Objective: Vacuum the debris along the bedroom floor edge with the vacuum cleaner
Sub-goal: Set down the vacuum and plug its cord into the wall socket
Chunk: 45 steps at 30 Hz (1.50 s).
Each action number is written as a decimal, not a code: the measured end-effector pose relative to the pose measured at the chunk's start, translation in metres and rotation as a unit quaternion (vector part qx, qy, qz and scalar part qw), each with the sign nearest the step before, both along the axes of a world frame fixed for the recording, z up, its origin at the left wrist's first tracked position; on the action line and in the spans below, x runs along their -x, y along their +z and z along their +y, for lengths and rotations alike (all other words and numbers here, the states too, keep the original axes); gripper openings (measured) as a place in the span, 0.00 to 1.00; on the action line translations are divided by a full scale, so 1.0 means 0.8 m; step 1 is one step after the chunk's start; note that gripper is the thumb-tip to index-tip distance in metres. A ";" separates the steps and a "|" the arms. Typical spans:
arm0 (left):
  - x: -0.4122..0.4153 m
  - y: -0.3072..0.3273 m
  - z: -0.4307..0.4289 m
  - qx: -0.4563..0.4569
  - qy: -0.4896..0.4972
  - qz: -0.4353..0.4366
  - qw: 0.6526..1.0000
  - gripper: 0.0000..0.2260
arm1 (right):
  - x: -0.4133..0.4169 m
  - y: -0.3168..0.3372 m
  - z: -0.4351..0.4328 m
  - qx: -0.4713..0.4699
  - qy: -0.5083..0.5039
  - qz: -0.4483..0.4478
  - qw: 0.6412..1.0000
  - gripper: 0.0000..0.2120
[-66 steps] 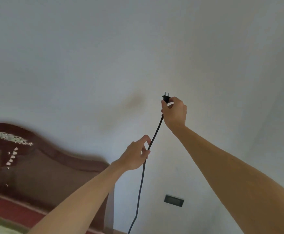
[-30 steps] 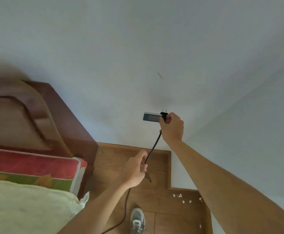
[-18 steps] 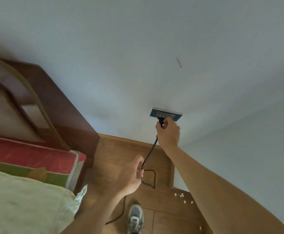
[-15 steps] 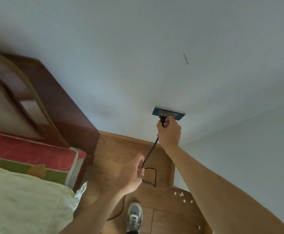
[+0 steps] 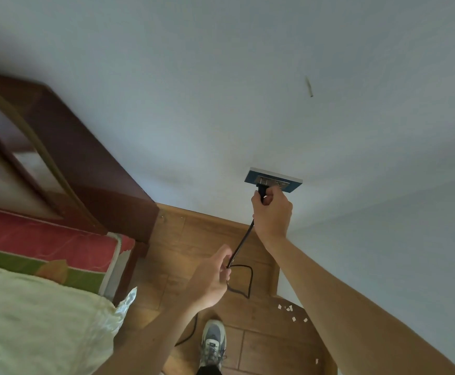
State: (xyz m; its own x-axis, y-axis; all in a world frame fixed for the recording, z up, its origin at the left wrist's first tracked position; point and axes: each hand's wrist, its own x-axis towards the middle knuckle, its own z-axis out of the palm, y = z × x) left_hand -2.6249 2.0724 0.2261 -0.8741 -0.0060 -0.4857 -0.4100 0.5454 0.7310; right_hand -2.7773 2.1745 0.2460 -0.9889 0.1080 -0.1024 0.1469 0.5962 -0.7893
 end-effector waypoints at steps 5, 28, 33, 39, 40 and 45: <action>0.006 0.004 0.004 0.000 -0.006 -0.003 1.000 0.12 | 0.002 0.004 0.003 -0.002 0.002 0.008 1.000 0.05; 0.015 0.004 0.005 -0.035 0.041 0.020 0.998 0.09 | 0.031 -0.007 0.003 0.004 0.034 0.003 0.999 0.09; 0.015 0.012 0.004 -0.005 0.013 0.027 1.000 0.09 | 0.030 0.004 -0.002 -0.027 0.018 -0.027 0.999 0.07; 0.026 0.045 -0.011 0.026 -0.008 0.011 1.000 0.09 | 0.037 0.036 0.003 -0.137 0.074 -0.088 0.984 0.13; 0.031 0.054 -0.015 0.028 -0.007 0.006 1.000 0.10 | 0.038 0.041 0.006 -0.158 0.098 -0.102 0.977 0.14; 0.057 0.105 -0.051 0.056 -0.022 -0.022 0.998 0.23 | 0.032 0.082 0.018 -0.279 0.253 -0.147 0.915 0.22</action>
